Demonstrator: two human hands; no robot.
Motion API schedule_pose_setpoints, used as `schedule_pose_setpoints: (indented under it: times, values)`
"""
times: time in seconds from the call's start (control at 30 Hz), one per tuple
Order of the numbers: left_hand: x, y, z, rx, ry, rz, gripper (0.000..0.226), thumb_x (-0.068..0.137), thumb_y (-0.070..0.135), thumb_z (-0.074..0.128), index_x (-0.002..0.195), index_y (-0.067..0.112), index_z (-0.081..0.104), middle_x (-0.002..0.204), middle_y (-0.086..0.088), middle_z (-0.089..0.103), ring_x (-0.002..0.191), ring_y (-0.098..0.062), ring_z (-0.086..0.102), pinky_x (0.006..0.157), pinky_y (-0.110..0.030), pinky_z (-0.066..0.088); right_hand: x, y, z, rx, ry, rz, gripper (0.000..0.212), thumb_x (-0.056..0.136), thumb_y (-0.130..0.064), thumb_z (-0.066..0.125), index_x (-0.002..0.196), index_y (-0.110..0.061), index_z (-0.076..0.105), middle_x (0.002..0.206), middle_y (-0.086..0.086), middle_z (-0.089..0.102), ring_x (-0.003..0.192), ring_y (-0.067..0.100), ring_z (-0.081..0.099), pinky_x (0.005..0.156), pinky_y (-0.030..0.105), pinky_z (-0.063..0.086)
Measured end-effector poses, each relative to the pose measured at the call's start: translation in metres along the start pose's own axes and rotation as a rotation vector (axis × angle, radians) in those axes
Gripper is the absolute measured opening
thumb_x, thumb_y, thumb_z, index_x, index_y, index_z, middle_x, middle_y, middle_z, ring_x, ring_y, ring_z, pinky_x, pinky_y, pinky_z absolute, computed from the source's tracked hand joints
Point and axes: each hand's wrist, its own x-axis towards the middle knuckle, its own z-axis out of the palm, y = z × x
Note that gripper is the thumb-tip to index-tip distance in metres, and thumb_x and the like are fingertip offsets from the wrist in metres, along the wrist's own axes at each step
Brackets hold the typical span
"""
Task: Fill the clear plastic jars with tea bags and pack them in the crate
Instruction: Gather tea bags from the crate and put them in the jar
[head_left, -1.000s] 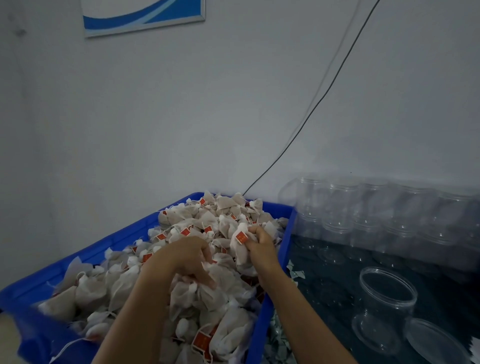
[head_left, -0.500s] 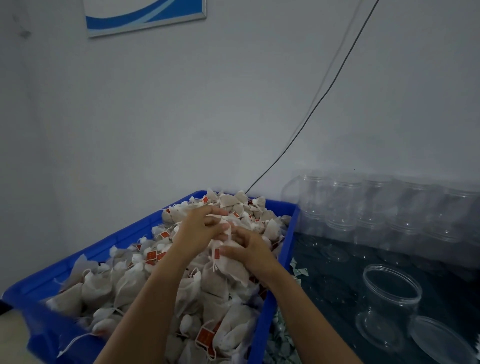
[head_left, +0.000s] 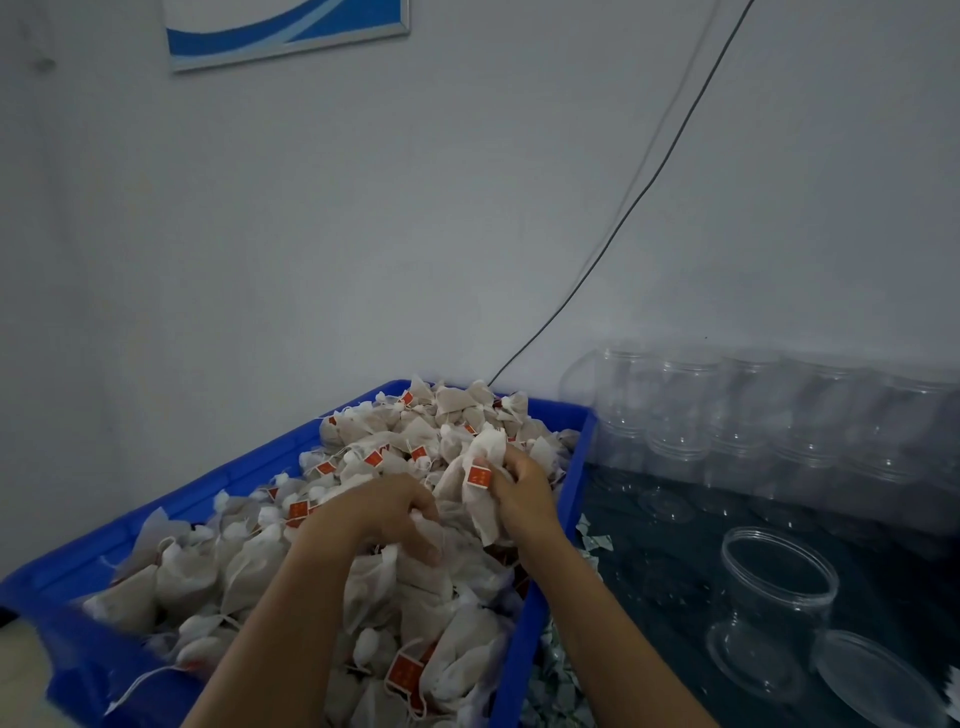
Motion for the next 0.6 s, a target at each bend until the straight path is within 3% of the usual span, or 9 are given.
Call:
schedule_pose_setpoints:
  times: [0.13, 0.23, 0.33, 0.43, 0.6]
  values:
    - [0.0027, -0.0044, -0.0009, -0.046, 0.152, 0.021, 0.02, 0.075, 0.028, 0.08, 0.086, 0.03, 0.063, 0.105, 0.01, 0.055, 0.097, -0.01, 0.052, 0.075, -0.018, 0.042, -0.0007, -0.0031, -0.001, 0.063, 0.038, 0.019, 0.015, 0.099, -0.031, 0.048, 0.091, -0.028, 0.059, 0.086, -0.012, 0.057, 0.081, 0.003, 0.055, 0.073, 0.021, 0.049]
    - [0.0041, -0.0034, -0.0052, -0.123, 0.35, -0.003, 0.024, 0.072, 0.027, 0.082, 0.085, 0.027, 0.061, 0.108, 0.004, 0.06, 0.102, -0.016, 0.056, 0.089, -0.027, 0.047, -0.0024, -0.0054, -0.0013, 0.135, 0.051, 0.038, 0.017, 0.099, -0.033, 0.046, 0.084, -0.037, 0.054, 0.087, -0.014, 0.058, 0.083, 0.002, 0.056, 0.07, 0.018, 0.047]
    - [0.0052, -0.0033, -0.0075, -0.255, 0.55, -0.003, 0.026, 0.073, 0.017, 0.082, 0.086, 0.023, 0.06, 0.101, 0.0, 0.064, 0.09, -0.013, 0.058, 0.081, -0.024, 0.047, -0.0036, -0.0068, -0.0016, 0.157, 0.027, 0.034, 0.018, 0.099, -0.032, 0.046, 0.084, -0.033, 0.056, 0.084, -0.013, 0.058, 0.078, 0.001, 0.056, 0.063, 0.011, 0.045]
    - [0.0053, -0.004, -0.007, -0.297, 0.619, 0.026, 0.027, 0.073, 0.011, 0.08, 0.088, 0.022, 0.061, 0.09, 0.005, 0.064, 0.08, -0.006, 0.058, 0.067, -0.014, 0.042, -0.0049, -0.0067, -0.0007, 0.121, -0.002, 0.021, 0.02, 0.099, -0.029, 0.048, 0.095, -0.019, 0.065, 0.092, 0.005, 0.065, 0.082, 0.01, 0.061, 0.07, 0.017, 0.049]
    - [0.0065, 0.0016, -0.0095, -0.533, 0.711, 0.045, 0.032, 0.069, 0.017, 0.084, 0.092, 0.015, 0.064, 0.081, 0.005, 0.068, 0.077, -0.007, 0.065, 0.071, -0.019, 0.049, -0.0072, -0.0086, -0.0017, 0.157, -0.219, -0.046, 0.021, 0.098, -0.023, 0.051, 0.093, -0.016, 0.07, 0.087, 0.008, 0.069, 0.08, 0.01, 0.063, 0.075, 0.022, 0.052]
